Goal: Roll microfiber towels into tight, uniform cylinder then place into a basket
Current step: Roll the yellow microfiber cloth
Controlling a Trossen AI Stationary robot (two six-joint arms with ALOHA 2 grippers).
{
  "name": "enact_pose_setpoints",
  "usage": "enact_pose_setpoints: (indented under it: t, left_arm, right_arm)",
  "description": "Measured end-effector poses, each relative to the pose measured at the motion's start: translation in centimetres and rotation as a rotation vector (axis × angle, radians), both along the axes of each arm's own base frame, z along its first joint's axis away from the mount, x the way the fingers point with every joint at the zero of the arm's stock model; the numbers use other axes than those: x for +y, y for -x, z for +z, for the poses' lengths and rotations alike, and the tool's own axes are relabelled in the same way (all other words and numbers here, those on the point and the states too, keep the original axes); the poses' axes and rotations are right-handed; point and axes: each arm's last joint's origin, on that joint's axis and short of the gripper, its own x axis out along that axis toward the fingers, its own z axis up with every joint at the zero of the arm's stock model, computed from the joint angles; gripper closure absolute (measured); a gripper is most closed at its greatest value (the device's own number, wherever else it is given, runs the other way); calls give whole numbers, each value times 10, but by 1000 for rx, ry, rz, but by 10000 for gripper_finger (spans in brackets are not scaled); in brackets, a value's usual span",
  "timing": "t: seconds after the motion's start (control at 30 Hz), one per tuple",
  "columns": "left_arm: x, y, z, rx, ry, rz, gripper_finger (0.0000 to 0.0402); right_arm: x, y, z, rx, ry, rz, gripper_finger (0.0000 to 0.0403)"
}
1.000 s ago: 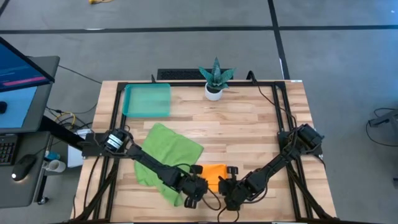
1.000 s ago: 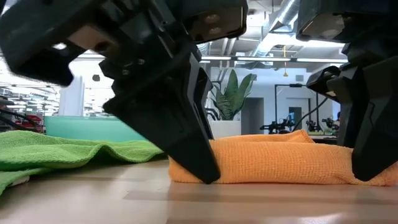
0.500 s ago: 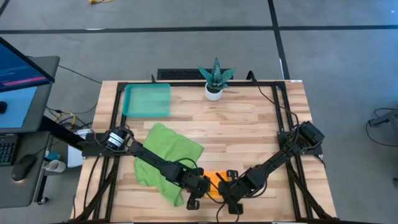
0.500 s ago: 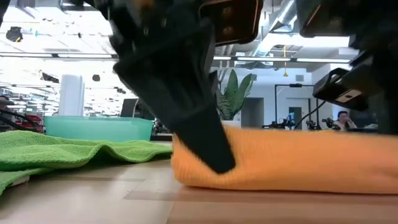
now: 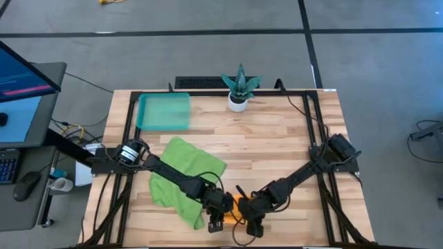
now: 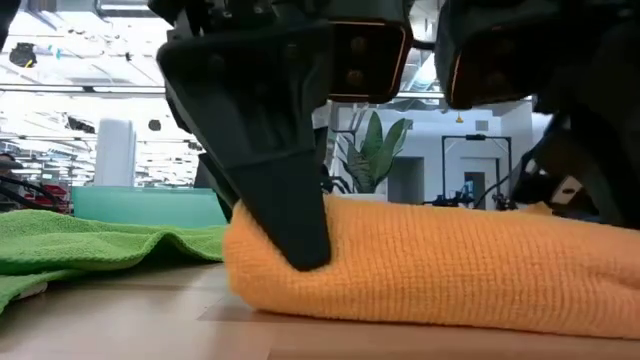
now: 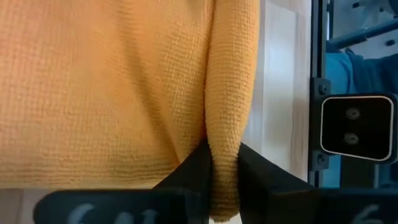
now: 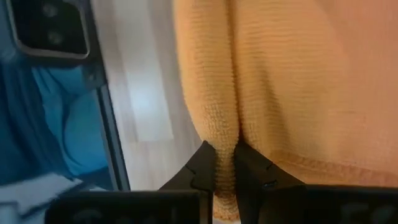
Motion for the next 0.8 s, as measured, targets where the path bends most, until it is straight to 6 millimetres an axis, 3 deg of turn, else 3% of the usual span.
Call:
enact_pose_setpoints:
  t: [0.33, 0.8]
  left_arm:
    - [1, 1, -1, 4, -21, 1, 357]
    - [1, 3, -2, 2, -49, -38, 277]
  right_arm:
    - [-12, -6, -1, 55, -28, -115, 350]
    - [-14, -6, -2, 65, -21, -115, 350]
